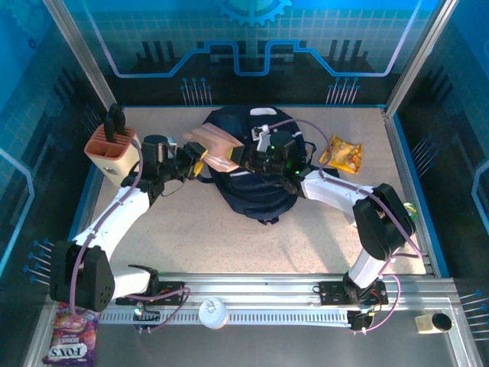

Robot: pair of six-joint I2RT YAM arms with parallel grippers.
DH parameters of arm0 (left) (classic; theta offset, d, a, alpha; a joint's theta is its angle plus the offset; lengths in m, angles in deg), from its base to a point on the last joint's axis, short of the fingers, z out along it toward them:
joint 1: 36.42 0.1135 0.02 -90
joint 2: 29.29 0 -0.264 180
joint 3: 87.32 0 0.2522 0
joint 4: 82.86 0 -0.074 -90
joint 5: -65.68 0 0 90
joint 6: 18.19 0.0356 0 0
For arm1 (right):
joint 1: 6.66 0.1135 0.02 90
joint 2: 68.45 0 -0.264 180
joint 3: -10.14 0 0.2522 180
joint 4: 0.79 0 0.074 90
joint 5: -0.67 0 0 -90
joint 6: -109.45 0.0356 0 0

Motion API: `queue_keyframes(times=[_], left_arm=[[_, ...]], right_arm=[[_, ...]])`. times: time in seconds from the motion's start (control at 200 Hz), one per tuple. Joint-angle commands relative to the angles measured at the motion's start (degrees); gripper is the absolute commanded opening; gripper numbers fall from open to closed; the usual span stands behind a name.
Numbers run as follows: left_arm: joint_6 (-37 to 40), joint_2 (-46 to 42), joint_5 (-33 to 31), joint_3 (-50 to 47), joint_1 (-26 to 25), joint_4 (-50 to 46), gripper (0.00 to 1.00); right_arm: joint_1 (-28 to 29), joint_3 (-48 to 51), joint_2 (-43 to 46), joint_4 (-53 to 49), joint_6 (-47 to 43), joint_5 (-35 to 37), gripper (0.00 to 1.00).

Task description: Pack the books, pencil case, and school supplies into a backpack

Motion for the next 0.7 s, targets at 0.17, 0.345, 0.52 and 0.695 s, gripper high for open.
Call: queue_keyframes(times=[0.17,0.345,0.52,0.695], left_arm=[[23.54,2.12,-9.36,8.96,-7.16,-12.21,0.85],[35.42,9.68,-14.16,16.13,-15.3,-14.93,0.92],[51.59,18.32,-16.96,22.34,-23.64,-14.97,0.92],[66.71,27.18,-16.84,30.55,-28.39,-20.63,0.91]], right_arm=[[-11.5,8.16,13.04,-4.17,-4.24,2.0,0.11],[-21.01,12.09,21.71,-12.92,-6.91,3.14,0.1],[-28.16,15.22,28.27,-21.39,-9.48,5.09,0.1],[-33.67,17.29,33.13,-27.06,-10.83,4.73,0.1]])
